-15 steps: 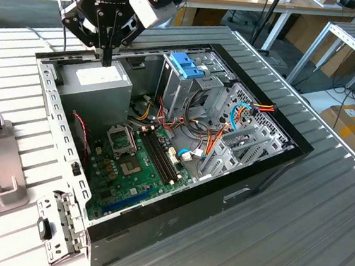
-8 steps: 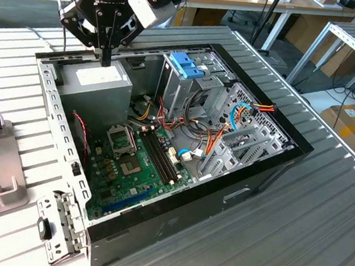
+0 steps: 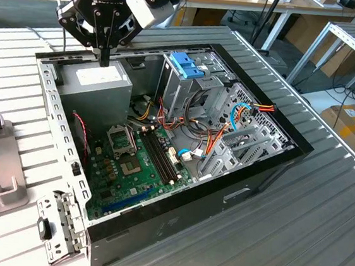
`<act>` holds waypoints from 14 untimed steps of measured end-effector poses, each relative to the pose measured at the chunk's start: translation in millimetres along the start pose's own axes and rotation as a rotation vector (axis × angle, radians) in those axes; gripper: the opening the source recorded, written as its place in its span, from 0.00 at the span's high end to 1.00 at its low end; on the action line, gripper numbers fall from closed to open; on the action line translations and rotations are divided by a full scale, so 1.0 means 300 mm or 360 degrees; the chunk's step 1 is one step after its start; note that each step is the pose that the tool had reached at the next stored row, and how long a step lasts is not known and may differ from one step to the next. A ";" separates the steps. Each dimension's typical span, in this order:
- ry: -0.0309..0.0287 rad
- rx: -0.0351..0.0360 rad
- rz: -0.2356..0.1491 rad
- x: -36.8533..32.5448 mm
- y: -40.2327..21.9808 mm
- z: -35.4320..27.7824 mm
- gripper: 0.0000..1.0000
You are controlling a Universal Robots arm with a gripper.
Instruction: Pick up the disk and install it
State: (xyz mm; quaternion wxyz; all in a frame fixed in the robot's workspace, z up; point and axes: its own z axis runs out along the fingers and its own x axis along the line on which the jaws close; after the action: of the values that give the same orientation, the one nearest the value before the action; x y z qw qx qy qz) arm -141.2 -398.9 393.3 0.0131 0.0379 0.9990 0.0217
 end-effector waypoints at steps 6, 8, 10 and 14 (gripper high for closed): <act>0.00000 0.0000 0.0000 0.008 -0.001 0.000 0.89; -0.00001 0.0000 0.0000 0.010 -0.001 0.000 0.89; 0.00000 0.0000 0.0000 0.012 -0.001 0.000 0.89; -0.00001 0.0000 0.0000 0.015 -0.001 0.000 0.89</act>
State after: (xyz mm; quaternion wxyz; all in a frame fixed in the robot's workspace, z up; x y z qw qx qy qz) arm -145.7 -398.9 393.3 0.0131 0.0379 0.9990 0.0217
